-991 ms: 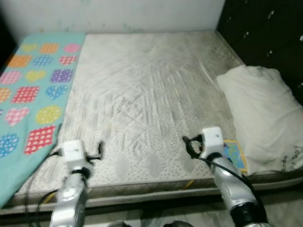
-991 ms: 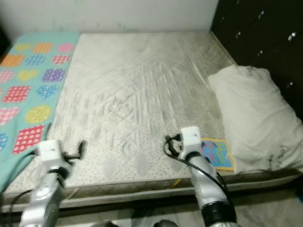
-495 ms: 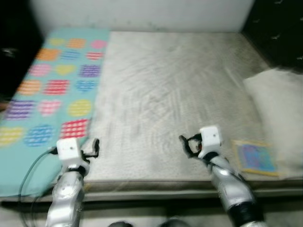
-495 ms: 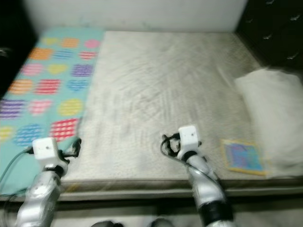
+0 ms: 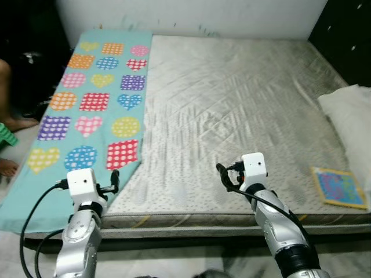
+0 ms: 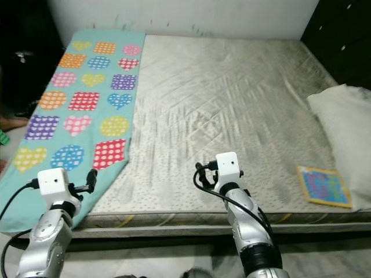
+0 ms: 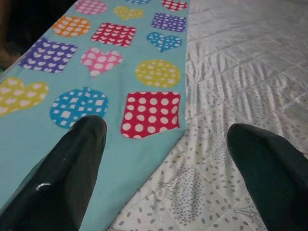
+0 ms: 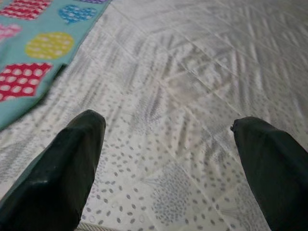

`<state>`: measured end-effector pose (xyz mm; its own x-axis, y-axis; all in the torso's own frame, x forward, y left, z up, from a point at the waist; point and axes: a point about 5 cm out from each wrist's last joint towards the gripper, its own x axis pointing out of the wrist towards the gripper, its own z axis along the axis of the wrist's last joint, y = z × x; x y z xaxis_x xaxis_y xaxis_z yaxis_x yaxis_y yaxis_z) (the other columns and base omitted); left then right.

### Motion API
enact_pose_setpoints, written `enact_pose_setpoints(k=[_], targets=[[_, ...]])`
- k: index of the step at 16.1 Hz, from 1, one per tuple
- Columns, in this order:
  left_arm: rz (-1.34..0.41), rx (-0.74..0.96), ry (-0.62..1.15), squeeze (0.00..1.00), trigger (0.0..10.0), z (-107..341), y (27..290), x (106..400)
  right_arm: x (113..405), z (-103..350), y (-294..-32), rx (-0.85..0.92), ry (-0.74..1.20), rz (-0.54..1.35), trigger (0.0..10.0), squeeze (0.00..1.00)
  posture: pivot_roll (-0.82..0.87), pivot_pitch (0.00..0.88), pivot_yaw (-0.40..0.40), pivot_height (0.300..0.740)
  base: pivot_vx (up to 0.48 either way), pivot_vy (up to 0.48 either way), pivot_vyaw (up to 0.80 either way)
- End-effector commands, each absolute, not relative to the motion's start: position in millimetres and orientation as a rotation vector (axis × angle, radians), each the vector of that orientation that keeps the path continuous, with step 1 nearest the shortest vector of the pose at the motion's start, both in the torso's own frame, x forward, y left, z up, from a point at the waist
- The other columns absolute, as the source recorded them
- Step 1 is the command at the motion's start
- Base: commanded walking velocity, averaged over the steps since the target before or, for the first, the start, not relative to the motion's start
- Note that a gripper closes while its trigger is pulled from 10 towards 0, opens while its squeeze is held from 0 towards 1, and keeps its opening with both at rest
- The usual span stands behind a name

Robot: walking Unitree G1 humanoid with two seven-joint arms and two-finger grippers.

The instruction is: Clean up the room

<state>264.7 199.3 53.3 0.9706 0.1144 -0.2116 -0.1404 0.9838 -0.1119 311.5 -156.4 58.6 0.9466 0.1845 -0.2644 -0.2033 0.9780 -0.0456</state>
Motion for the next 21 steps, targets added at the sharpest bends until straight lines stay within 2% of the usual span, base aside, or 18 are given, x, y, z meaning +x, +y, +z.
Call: enact_pose_setpoints(k=[1, 13, 17, 21], targets=[[0.130, -0.112, 0.209, 0.00, 10.0, 53, 201, 264, 310, 55, -160, -0.066, 0.278, 0.187, 10.0, 0.00, -0.11, 0.109, -0.044, 0.740, 0.000, 0.480, 0.00], [0.129, -0.125, 0.200, 0.00, 10.0, 54, 200, 264, 311, 55, -160, -0.066, 0.285, 0.190, 10.0, 0.00, -0.12, 0.116, -0.047, 0.740, 0.000, 0.467, 0.00], [0.114, -0.123, 0.154, 0.00, 10.0, 62, 200, 266, 311, 55, -161, -0.066, 0.288, 0.192, 10.0, 0.00, -0.13, 0.117, -0.051, 0.740, 0.000, 0.000, 0.00], [0.129, -0.043, 0.128, 0.00, 10.0, 67, 199, 270, 312, 55, -160, -0.069, 0.289, 0.195, 10.0, 0.00, -0.13, 0.112, -0.051, 0.740, 0.000, 0.000, 0.00]])
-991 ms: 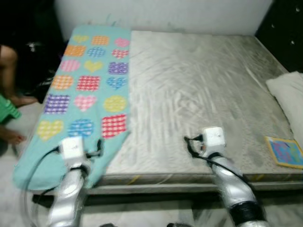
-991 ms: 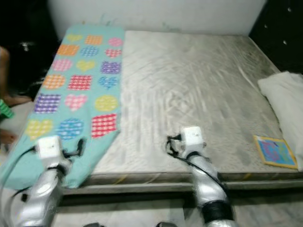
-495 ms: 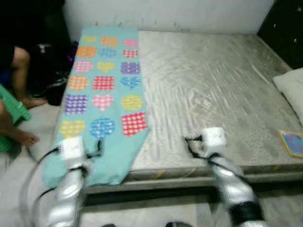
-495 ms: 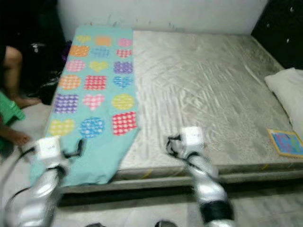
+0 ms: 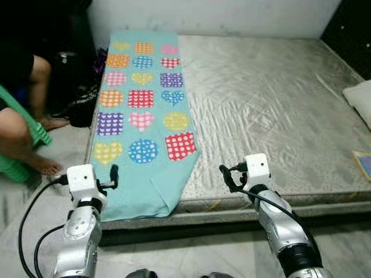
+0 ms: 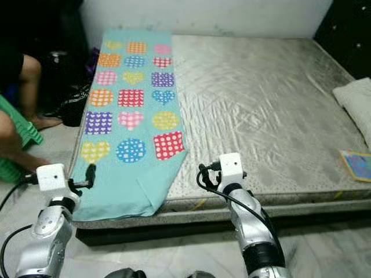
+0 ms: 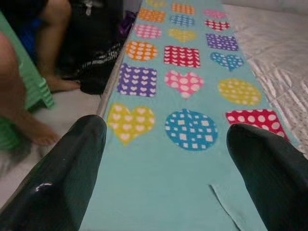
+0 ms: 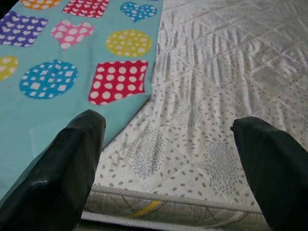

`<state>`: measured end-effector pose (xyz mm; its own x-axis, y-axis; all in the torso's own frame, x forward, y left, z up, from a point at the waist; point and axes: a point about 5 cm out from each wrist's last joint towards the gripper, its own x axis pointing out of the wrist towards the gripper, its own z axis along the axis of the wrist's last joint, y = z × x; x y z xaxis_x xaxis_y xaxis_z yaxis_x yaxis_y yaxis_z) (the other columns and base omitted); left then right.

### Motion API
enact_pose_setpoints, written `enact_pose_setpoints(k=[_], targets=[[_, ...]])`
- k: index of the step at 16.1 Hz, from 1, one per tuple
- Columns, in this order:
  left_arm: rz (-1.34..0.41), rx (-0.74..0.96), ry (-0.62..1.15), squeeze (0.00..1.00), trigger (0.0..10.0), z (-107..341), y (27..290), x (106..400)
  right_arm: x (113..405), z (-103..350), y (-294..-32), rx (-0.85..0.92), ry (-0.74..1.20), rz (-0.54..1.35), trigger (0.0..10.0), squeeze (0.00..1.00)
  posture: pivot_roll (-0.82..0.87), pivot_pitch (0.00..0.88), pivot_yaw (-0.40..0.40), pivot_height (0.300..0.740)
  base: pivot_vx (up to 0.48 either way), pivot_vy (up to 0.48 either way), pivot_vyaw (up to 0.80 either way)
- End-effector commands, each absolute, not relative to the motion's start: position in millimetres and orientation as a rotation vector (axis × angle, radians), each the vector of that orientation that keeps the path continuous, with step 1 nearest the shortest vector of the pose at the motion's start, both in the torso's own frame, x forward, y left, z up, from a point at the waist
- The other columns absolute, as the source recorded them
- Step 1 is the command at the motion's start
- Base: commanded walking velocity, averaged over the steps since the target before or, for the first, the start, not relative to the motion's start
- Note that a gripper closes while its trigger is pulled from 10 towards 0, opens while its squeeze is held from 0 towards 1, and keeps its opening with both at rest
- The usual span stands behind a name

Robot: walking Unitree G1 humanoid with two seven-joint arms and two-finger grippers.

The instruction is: Clean up the room

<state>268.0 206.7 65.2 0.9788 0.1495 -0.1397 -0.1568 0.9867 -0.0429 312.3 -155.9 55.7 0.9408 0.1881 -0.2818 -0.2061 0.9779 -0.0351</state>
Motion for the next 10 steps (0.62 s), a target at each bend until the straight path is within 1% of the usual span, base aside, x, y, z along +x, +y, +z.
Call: enact_pose_setpoints(k=[1, 3, 10], targets=[[0.125, -0.046, 0.129, 0.00, 10.0, 66.5, 198.7, 270.6, 312.3, 55.0, -160.1, -0.070, 0.289, 0.196, 10.0, 0.00, -0.13, 0.112, -0.051, 0.740, 0.000, 0.000, 0.00], [0.101, -0.082, 0.132, 0.00, 10.0, 65.4, 196.2, 271.0, 312.5, 54.8, -159.8, -0.071, 0.291, 0.198, 10.0, 0.00, -0.12, 0.110, -0.051, 0.740, 0.000, 0.000, 0.00], [0.071, -0.111, 0.124, 0.00, 10.0, 65.0, 191.5, 268.5, 311.6, 53.3, -160.2, -0.072, 0.303, 0.201, 10.0, 0.00, -0.13, 0.120, -0.053, 0.740, 0.000, 0.000, 0.00]])
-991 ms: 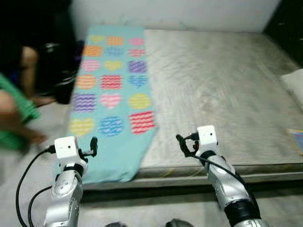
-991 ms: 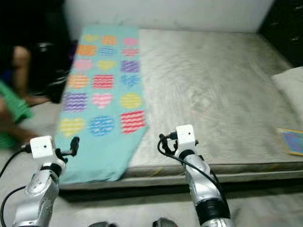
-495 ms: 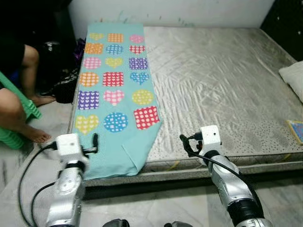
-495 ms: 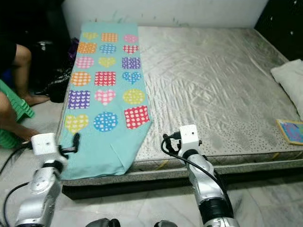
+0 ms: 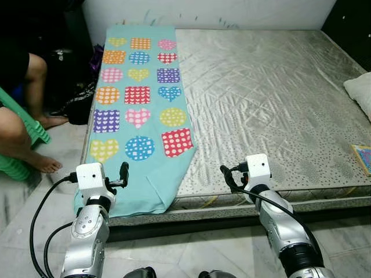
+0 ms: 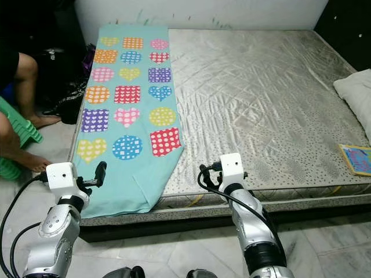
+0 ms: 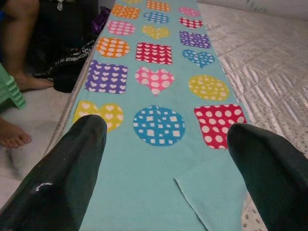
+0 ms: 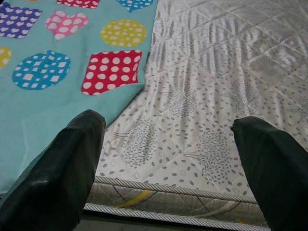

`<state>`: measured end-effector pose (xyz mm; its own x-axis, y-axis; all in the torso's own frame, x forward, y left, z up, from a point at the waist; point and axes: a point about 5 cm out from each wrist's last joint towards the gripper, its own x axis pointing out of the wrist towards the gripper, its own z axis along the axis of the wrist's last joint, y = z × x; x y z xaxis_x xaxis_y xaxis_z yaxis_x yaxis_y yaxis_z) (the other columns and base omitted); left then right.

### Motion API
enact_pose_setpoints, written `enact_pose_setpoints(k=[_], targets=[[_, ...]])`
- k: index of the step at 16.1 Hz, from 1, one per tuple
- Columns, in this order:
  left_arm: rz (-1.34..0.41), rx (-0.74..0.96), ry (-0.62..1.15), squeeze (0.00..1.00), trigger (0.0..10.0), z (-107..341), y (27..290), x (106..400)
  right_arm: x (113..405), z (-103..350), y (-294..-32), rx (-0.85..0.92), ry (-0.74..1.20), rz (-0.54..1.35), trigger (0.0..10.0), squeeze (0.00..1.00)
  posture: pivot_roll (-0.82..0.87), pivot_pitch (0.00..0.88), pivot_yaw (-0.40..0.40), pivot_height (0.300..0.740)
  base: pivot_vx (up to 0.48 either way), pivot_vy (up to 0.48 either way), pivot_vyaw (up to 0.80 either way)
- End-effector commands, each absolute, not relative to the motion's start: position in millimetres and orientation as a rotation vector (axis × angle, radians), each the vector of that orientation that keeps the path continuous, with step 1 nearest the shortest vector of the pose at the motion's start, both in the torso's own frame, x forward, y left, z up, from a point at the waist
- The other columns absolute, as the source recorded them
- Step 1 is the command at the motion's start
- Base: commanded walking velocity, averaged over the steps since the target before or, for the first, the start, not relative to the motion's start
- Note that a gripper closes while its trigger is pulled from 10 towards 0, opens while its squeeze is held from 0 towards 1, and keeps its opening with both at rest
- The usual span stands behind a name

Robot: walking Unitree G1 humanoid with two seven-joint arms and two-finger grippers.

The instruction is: Clean up the room

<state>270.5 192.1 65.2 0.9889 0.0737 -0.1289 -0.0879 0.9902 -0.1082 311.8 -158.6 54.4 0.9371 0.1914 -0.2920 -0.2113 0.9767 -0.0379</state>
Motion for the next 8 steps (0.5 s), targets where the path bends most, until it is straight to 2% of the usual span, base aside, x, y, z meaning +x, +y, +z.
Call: enact_pose_setpoints(k=[1, 8], targets=[[0.072, -0.114, 0.130, 0.00, 10.0, 64.2, 191.4, 268.3, 311.5, 53.3, -160.7, -0.071, 0.305, 0.200, 10.0, 0.00, -0.13, 0.123, -0.054, 0.740, 0.000, 0.000, 0.00], [0.067, -0.119, 0.142, 0.00, 10.0, 63.2, 191.7, 269.2, 312.0, 54.2, -160.8, -0.068, 0.306, 0.196, 10.0, 0.00, -0.13, 0.135, -0.051, 0.740, 0.000, 0.000, 0.00]])
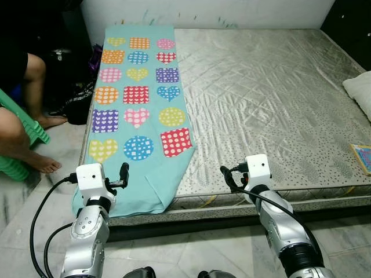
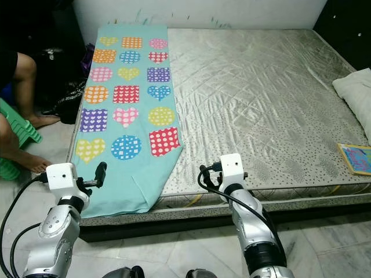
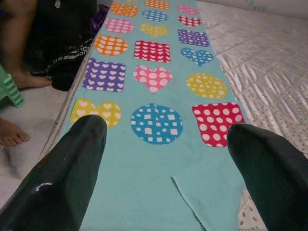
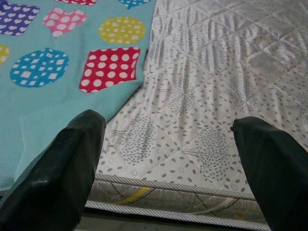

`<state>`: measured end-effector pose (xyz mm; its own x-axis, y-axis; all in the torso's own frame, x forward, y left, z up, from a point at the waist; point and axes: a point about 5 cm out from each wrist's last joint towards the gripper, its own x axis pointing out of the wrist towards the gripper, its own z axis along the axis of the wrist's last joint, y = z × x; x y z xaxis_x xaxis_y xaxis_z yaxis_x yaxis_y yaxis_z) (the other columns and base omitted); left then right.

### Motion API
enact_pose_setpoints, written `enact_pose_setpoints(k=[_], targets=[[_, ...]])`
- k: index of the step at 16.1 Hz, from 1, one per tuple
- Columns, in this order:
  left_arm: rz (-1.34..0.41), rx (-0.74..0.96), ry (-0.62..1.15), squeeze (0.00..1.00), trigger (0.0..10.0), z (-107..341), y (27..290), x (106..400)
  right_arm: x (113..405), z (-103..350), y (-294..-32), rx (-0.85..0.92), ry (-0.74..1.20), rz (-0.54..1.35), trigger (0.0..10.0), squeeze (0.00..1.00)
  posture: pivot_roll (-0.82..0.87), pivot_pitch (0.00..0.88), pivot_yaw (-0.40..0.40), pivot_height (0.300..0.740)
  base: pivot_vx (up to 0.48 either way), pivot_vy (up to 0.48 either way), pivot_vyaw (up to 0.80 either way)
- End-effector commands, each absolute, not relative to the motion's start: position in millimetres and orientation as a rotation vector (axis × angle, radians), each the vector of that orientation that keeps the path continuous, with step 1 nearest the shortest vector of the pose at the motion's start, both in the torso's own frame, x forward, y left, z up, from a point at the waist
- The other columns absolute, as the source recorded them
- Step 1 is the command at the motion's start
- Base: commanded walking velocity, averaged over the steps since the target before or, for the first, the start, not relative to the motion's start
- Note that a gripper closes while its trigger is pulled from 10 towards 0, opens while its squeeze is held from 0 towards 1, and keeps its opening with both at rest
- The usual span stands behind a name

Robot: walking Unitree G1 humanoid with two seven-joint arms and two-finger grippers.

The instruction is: Clean up the room

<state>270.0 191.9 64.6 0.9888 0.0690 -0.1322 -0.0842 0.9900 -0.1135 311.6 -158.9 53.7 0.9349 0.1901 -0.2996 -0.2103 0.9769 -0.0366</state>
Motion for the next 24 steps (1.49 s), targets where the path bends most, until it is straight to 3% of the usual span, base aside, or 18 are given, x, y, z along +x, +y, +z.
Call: enact_pose_setpoints(k=[1, 12, 20, 24], targets=[[0.066, -0.119, 0.141, 0.00, 10.0, 63.2, 191.6, 269.3, 312.1, 54.2, -160.9, -0.068, 0.306, 0.196, 10.0, 0.00, -0.14, 0.135, -0.051, 0.740, 0.251, 0.000, 0.00], [0.060, -0.124, 0.153, 0.00, 10.0, 62.3, 191.3, 271.3, 313.9, 54.9, -160.9, -0.063, 0.306, 0.192, 10.0, 0.00, -0.14, 0.134, -0.049, 0.740, 0.326, 0.000, 0.00], [0.069, -0.151, 0.175, 0.00, 10.0, 58.8, 192.3, 270.0, 313.3, 54.8, -161.9, -0.058, 0.311, 0.189, 10.0, 0.00, -0.13, 0.142, -0.053, 0.740, 0.000, 0.000, 0.00], [0.069, -0.163, 0.179, 0.00, 10.0, 58.4, 191.5, 269.4, 312.3, 53.8, -162.8, -0.056, 0.318, 0.187, 10.0, 0.00, -0.14, 0.146, -0.052, 0.740, 0.000, 0.397, 0.00]])
